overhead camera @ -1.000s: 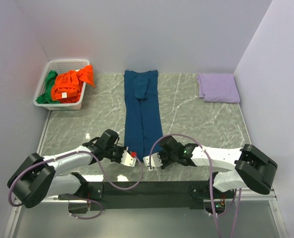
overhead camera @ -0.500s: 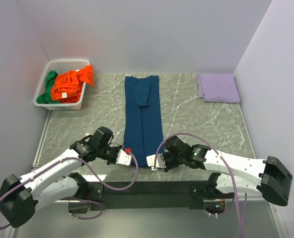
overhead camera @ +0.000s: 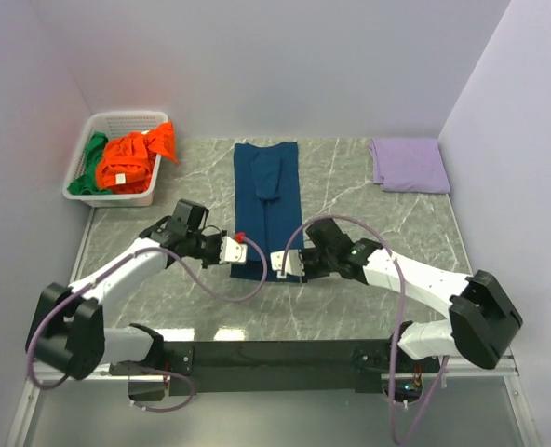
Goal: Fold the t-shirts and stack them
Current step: Fold the tshirt
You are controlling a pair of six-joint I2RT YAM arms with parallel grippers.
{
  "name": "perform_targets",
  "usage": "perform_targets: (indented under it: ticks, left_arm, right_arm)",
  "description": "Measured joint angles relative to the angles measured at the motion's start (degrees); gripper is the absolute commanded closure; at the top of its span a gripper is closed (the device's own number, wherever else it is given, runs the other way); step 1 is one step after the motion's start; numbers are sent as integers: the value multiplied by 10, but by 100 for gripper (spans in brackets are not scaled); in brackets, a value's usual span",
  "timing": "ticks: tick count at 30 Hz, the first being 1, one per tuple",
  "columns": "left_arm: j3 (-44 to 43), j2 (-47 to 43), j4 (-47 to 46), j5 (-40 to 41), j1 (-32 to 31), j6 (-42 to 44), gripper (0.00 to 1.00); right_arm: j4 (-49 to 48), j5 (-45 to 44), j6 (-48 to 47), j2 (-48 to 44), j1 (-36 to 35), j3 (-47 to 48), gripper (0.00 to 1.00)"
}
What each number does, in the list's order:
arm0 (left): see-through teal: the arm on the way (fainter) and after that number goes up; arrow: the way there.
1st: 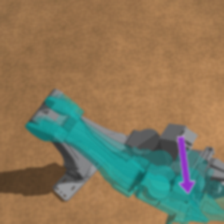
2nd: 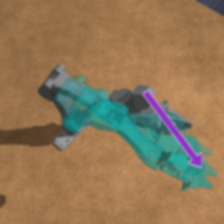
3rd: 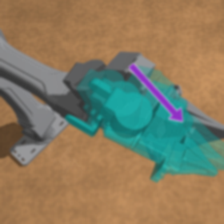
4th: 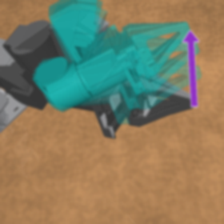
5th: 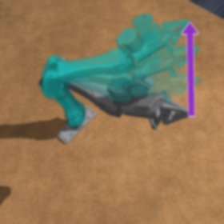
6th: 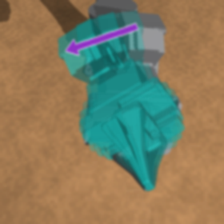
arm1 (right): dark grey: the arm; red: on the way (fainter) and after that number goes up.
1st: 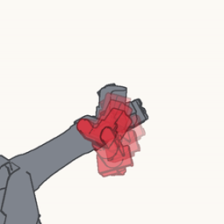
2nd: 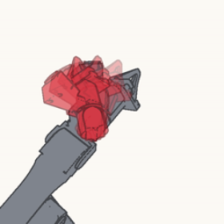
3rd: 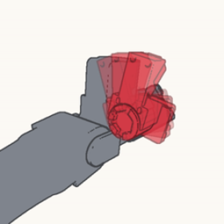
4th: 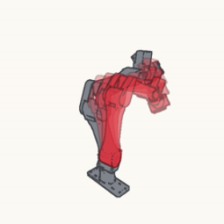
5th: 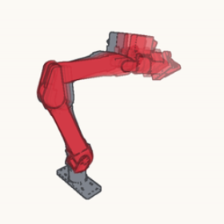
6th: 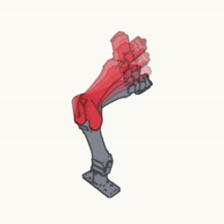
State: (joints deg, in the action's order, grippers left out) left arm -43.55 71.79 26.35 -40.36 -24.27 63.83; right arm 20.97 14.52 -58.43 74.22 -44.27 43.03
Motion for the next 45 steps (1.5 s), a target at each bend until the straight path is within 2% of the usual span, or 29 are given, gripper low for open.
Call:
perform_targets:
  ticks: [7, 13, 22, 28, 30, 31, 32, 33, 35, 36, 42, 44, 45]
  left_arm:
    - [-61, 103, -37, -17, 46, 42, 99]
    - [-124, 183, -62, -21, 70, 72, 99]
    - [-222, 298, -73, -24, 96, 97, 99]
    - [-285, 357, -75, -26, 111, 96, 96]
    - [-297, 370, -76, -26, 113, 95, 89]
    - [-302, 376, -77, -26, 114, 96, 84]
    - [-304, 381, -79, -25, 115, 95, 73]
    - [-304, 384, -83, -24, 115, 93, 66]
    - [-305, 390, -89, -22, 116, 84, 56]
    - [-305, 392, -92, -20, 116, 75, 54]
    - [-333, 392, -101, -19, 131, -13, 48]
    - [-333, 381, -104, -19, 141, -50, 49]
    - [-332, 372, -104, -20, 146, -67, 50]
  right_arm:
    - [-16, 12, -43, 86, 60, 66, 100]
    - [-24, 21, -67, 174, 109, 159, 100]
    - [-27, 29, -77, 287, 149, 262, 100]
    - [-31, 30, -78, 329, 161, 306, 100]
    - [-35, 29, -78, 336, 161, 312, 99]
    - [-38, 27, -77, 341, 161, 317, 93]
    - [-42, 25, -74, 348, 161, 322, 88]
    - [-45, 21, -70, 356, 161, 329, 74]
    - [-56, 9, -59, 366, 161, 336, 65]
    - [-62, 2, -53, 367, 161, 336, 58]
    - [-81, -24, -14, 347, 167, 329, 57]
    - [-80, -25, 2, 322, 171, 313, 60]
    - [-74, -25, 10, 306, 173, 306, 66]
